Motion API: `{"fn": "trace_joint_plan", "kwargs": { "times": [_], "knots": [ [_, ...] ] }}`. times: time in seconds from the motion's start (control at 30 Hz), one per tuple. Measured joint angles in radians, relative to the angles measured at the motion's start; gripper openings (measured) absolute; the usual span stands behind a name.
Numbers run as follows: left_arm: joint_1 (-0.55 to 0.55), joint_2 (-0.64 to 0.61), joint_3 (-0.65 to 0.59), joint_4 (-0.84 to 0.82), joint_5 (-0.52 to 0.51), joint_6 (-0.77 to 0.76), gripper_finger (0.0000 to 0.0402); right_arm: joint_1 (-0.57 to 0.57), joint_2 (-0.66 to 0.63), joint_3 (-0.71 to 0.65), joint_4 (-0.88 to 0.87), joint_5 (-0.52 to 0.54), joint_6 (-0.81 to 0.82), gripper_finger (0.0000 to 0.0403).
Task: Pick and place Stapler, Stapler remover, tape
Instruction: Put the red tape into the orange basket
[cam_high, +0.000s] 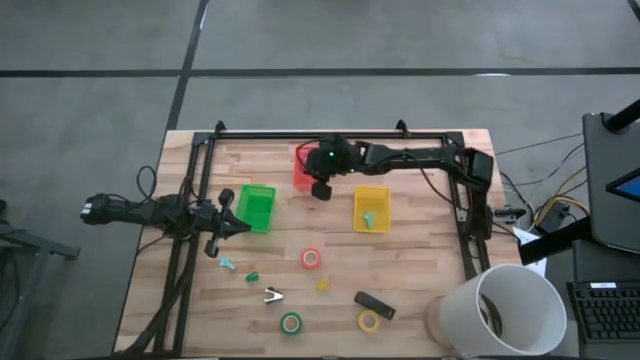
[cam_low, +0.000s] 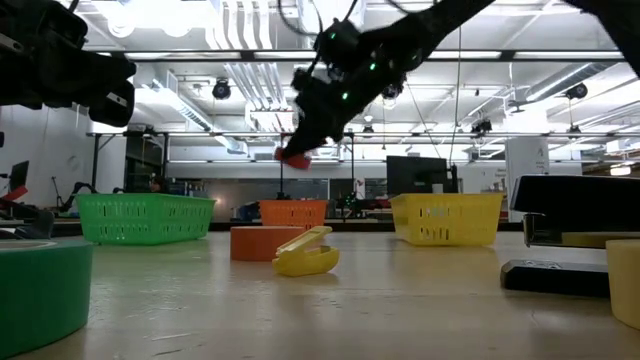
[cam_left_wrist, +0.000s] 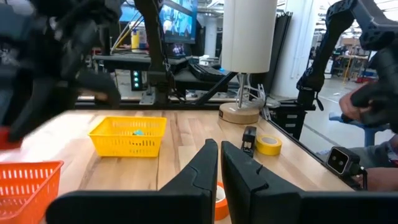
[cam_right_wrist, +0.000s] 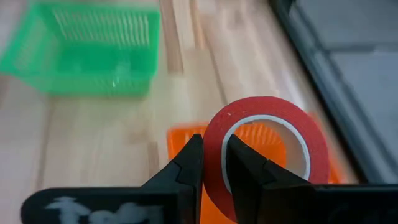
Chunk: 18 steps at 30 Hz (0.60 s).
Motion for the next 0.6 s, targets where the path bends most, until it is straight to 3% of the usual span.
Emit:
{"fn": "trace_joint_plan", "kwargs": {
  "times": [0.2, 0.4, 0.6],
  "knots": [
    [0.000, 0.007, 0.000, 0.000, -0.007, 0.000, 0.0023, -0.041, 0.093, 0.083, -0.095, -0.024, 0.053, 0.0048],
    [0.000, 0.016, 0.000, 0.000, -0.010, 0.000, 0.0023, -0.087, 0.144, 0.109, -0.098, -0.164, 0.154, 0.0045],
    [0.000, 0.016, 0.000, 0.000, -0.010, 0.000, 0.0023, -0.100, 0.178, 0.110, -0.109, -0.187, 0.172, 0.0050]
  ]
}}
